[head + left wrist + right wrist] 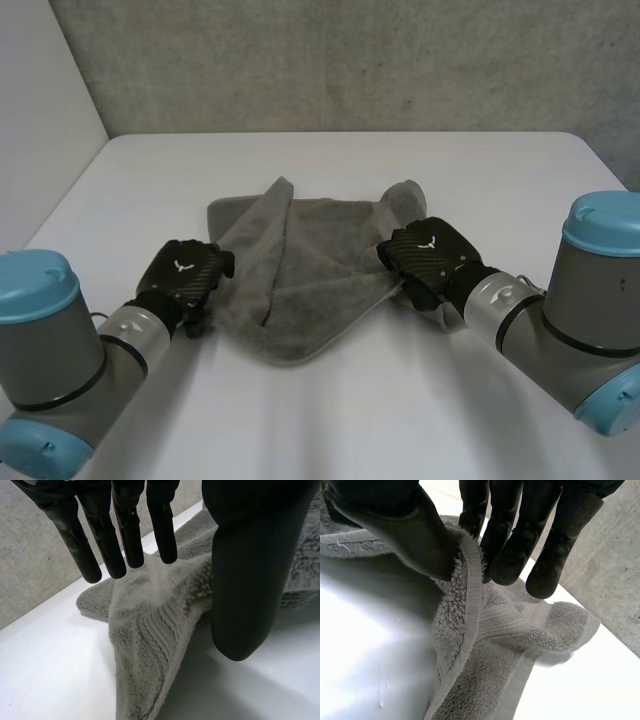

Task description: Fold the towel.

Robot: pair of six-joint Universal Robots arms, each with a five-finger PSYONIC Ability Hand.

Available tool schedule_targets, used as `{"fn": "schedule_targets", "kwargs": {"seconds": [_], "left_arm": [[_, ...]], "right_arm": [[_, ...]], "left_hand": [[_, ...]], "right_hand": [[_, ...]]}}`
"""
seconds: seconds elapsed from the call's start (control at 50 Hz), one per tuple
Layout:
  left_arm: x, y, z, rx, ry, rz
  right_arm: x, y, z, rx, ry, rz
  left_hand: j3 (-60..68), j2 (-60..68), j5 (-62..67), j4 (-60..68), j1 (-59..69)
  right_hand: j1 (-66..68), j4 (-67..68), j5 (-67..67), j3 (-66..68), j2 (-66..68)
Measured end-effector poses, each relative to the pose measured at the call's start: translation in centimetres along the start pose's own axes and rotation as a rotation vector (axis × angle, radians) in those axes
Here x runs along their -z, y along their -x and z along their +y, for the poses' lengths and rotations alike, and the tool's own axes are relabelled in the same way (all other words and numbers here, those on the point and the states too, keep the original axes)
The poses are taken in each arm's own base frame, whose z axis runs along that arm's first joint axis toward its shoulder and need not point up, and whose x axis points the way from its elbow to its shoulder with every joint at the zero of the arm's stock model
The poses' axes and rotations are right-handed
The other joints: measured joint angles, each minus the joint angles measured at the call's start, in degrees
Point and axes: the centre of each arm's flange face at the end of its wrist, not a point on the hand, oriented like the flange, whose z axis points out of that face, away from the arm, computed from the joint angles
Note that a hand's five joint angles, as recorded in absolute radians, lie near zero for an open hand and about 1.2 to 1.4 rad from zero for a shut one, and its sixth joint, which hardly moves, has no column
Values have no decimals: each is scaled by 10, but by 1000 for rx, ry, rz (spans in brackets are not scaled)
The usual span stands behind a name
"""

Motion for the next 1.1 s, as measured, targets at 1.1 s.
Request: {"fn": "schedule_targets", "kwargs": {"seconds": [1.1], "left_arm": [[5, 58, -45, 85, -169, -181]], "right_arm": [[6, -25, 56, -480, 208, 72]], "left_hand": [[374, 373, 370, 376, 367]], "right_hand": [[-413, -416, -435, -422, -408]]}}
